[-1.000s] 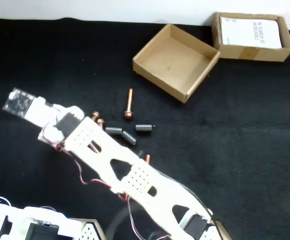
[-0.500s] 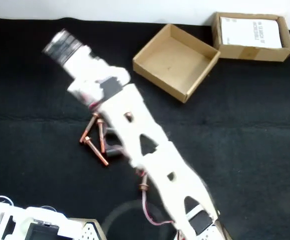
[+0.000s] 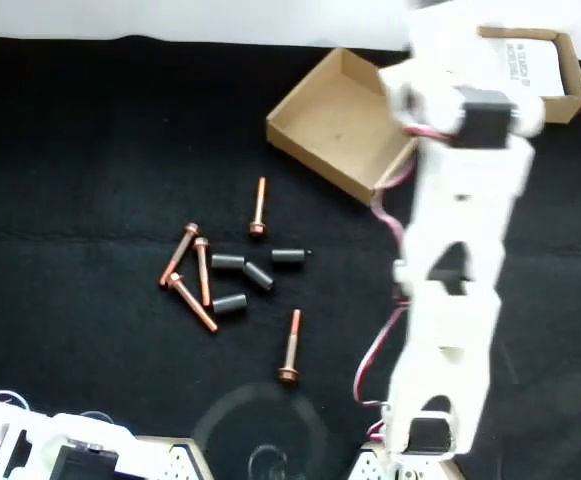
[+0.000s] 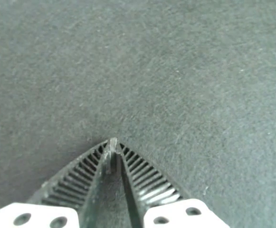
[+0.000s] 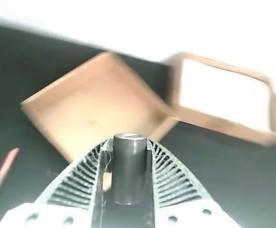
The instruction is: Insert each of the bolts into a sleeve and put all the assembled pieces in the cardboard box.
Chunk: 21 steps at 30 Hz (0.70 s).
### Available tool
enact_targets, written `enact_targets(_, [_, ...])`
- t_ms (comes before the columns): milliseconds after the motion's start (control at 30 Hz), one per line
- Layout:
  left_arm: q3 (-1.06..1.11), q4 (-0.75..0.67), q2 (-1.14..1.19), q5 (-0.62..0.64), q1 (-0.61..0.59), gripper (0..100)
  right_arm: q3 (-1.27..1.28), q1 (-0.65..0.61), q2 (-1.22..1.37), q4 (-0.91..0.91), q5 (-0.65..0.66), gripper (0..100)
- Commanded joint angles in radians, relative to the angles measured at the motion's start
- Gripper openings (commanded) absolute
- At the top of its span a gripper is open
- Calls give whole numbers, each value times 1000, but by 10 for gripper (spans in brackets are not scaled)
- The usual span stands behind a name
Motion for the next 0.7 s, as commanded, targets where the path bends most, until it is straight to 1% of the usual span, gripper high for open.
enact_targets(0, [10, -17, -10, -5, 31, 9, -125, 245, -162, 13, -114, 6])
enact_targets(133, [10, -18, -10, -5, 42, 9, -125, 476, -220, 13, -170, 6])
enact_targets(233, [10, -18, -10, -6, 42, 9, -125, 642, -242, 13, -236, 6])
enact_targets(367, [10, -18, -10, -6, 48, 9, -127, 817, -251, 13, -322, 6])
enact_targets(467, [7, -18, -10, -8, 77, 9, -127, 943, -265, 13, -407, 6])
enact_targets(533, [2, -18, -16, -9, 133, 9, -127, 1035, -277, 13, -466, 6])
enact_targets(667, [-47, -11, -16, -115, 328, 9, -127, 1222, -283, 12, -546, 6])
